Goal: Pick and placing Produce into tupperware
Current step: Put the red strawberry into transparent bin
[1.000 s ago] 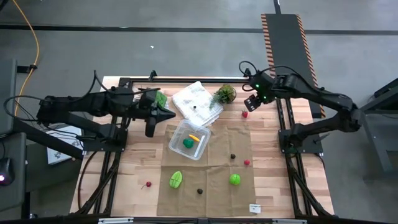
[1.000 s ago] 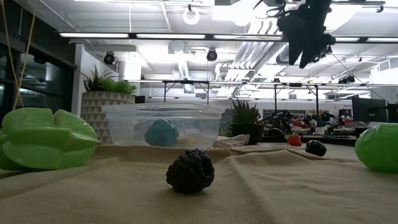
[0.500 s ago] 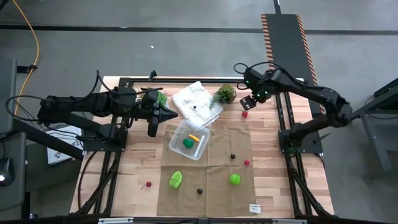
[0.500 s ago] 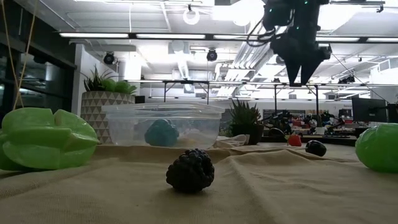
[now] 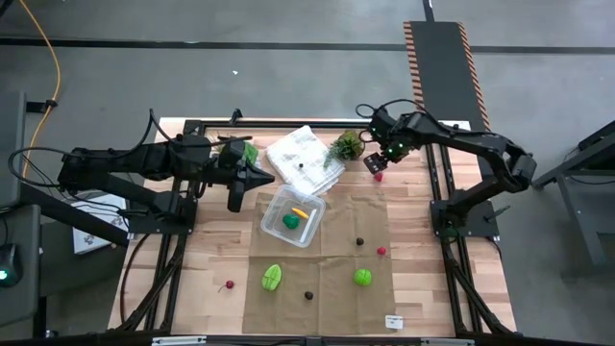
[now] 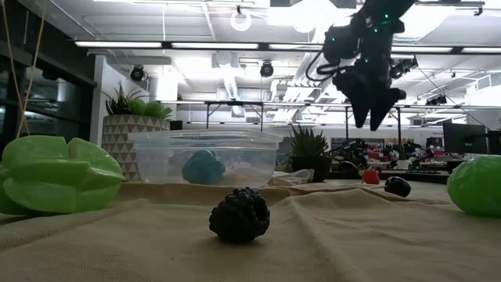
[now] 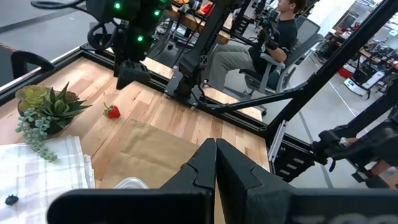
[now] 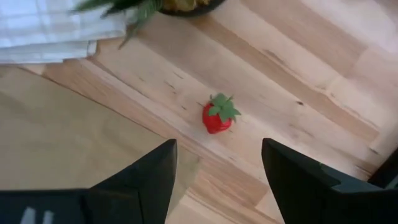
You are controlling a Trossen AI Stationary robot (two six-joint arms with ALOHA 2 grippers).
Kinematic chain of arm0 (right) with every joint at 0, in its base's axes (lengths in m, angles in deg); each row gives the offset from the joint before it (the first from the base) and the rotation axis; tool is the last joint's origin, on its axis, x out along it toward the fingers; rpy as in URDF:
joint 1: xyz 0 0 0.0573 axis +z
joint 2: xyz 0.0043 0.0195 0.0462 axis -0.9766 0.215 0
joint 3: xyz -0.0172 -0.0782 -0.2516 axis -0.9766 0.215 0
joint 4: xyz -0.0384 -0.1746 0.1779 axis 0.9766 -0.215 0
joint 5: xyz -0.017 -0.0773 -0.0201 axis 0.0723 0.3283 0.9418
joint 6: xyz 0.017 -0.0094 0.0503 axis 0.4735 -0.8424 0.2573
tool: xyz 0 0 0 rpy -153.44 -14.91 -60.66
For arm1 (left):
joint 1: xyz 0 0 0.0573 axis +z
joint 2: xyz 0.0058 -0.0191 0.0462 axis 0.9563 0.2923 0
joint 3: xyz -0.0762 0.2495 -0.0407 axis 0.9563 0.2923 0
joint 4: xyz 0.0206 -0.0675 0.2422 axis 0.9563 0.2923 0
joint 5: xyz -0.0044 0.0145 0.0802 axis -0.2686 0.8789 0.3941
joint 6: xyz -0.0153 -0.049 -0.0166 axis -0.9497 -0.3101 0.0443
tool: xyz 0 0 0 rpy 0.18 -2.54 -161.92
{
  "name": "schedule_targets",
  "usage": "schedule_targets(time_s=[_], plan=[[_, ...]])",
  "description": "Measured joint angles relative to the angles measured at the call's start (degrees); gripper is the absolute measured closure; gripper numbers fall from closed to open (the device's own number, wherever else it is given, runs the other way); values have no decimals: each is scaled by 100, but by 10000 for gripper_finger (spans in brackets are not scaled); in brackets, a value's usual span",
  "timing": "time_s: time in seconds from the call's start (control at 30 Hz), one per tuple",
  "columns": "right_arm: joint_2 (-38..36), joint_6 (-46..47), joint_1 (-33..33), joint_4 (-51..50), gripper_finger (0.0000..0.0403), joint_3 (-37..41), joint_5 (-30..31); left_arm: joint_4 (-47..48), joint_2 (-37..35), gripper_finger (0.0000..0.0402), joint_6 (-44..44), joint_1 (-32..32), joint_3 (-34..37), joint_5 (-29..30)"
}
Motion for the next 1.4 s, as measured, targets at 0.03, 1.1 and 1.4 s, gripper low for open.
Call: schedule_targets(time_s=[0.03,1.1,1.4], plan=[[0,5,4,51,176,80,-2,14,0,401,0,0,0,0],[696,254,-219,1526,155,1283,-327,23,0,401,2,0,2,0],[734,182,-234,1786,141,1283,-325,27,0,401,0,0,2,0]])
